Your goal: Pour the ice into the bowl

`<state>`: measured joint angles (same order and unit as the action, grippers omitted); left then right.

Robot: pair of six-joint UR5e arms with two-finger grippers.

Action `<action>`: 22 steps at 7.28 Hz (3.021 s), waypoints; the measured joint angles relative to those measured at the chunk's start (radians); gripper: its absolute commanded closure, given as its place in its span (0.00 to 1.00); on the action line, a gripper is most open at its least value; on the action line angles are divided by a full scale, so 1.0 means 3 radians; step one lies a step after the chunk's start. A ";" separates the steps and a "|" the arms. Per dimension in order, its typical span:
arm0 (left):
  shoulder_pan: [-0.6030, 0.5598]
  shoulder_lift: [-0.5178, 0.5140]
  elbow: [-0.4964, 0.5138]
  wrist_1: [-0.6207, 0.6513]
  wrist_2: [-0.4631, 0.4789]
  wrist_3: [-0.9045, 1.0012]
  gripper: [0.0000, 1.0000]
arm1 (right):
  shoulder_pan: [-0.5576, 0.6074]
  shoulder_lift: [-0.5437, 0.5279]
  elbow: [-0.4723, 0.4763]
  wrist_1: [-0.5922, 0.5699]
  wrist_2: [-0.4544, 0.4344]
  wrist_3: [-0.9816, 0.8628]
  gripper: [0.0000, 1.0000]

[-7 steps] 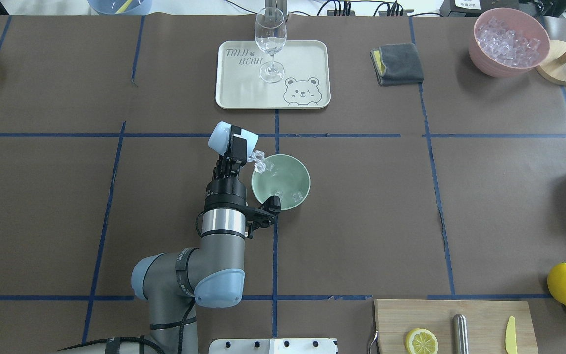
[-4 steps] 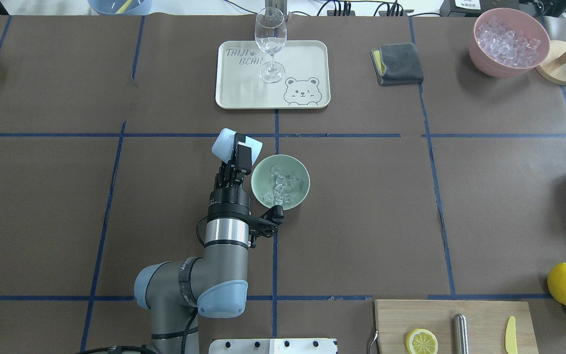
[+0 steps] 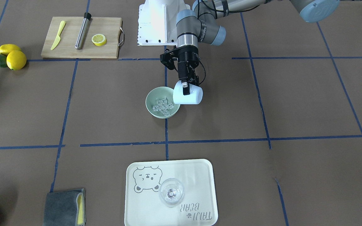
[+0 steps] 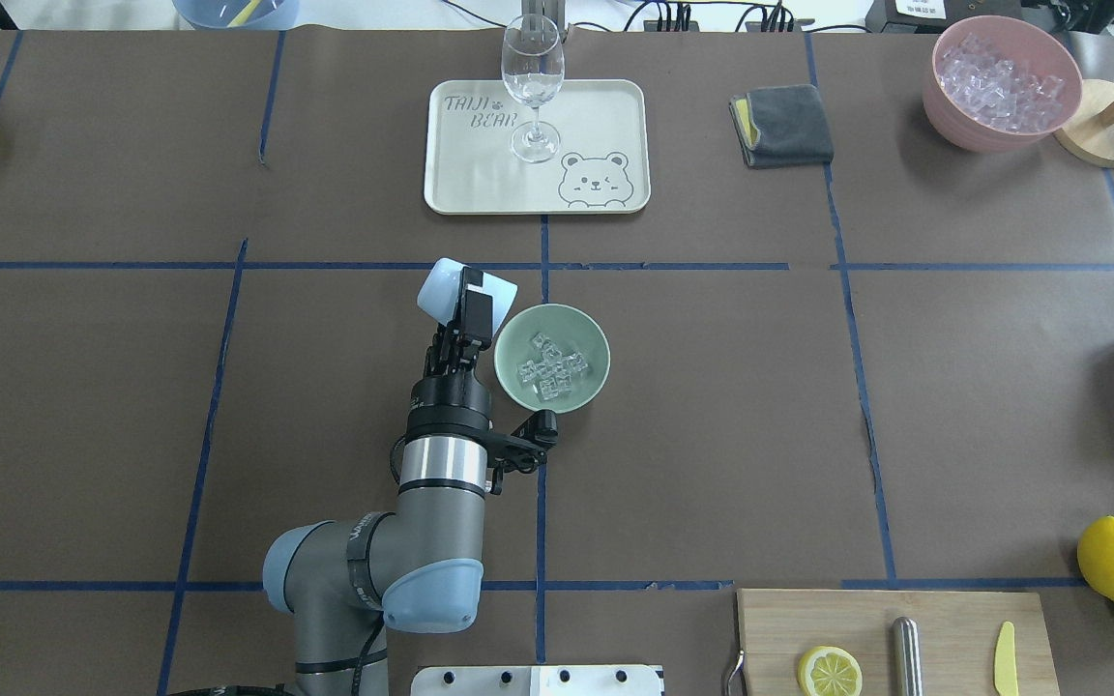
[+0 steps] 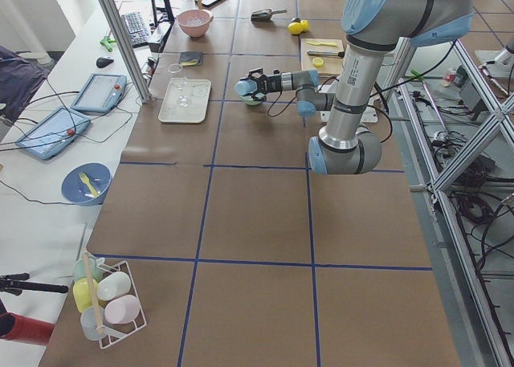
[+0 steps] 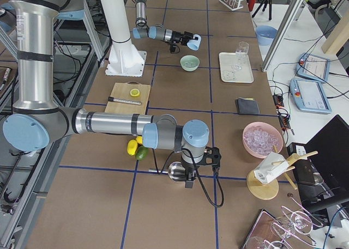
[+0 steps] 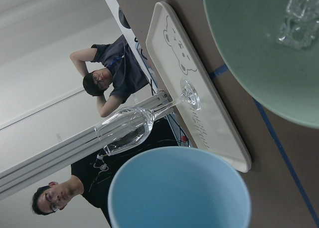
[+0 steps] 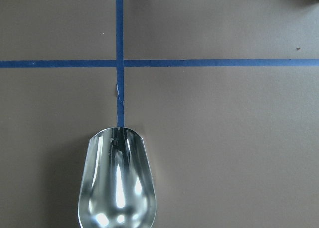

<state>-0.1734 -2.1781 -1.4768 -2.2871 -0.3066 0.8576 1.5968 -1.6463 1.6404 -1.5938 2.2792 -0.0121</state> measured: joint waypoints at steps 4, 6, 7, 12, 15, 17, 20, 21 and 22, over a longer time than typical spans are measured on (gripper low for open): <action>-0.0235 0.0088 -0.0043 -0.1384 -0.0694 -0.0399 1.00 | 0.0000 -0.0021 -0.0007 0.0003 0.0003 -0.0019 0.00; -0.0387 0.0240 -0.0164 -0.1775 -0.1390 -0.1447 1.00 | 0.0002 -0.0028 -0.0007 0.0014 0.0001 -0.0025 0.00; -0.0429 0.0340 -0.0285 -0.1829 -0.1642 -0.2033 1.00 | 0.0004 -0.0032 -0.0009 0.0030 0.0001 -0.0026 0.00; -0.0573 0.1393 -0.0840 -0.1936 -0.1883 -0.4192 1.00 | 0.0020 -0.0051 -0.0022 0.0055 -0.0003 -0.0047 0.00; -0.0643 0.2247 -0.0869 -0.2245 -0.1839 -0.5130 1.00 | 0.0021 -0.0059 -0.0022 0.0056 0.0006 -0.0045 0.00; -0.0661 0.2546 -0.0583 -0.2558 -0.1612 -0.5389 1.00 | 0.0021 -0.0056 -0.0021 0.0084 0.0010 -0.0045 0.00; -0.0676 0.2609 -0.0007 -0.3026 -0.1504 -0.5668 1.00 | 0.0021 -0.0051 -0.0022 0.0098 0.0027 -0.0020 0.00; -0.0680 0.2611 0.0085 -0.3052 -0.1501 -0.5745 1.00 | 0.0020 -0.0048 -0.0022 0.0100 0.0028 -0.0016 0.00; -0.0680 0.2606 0.0161 -0.3058 -0.1500 -0.5847 1.00 | 0.0018 -0.0046 -0.0022 0.0102 0.0029 -0.0013 0.00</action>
<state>-0.3774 -1.3963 -1.4286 -3.2046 -0.7564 -0.8966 1.6022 -1.6602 1.6337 -1.5633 2.2879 -0.0160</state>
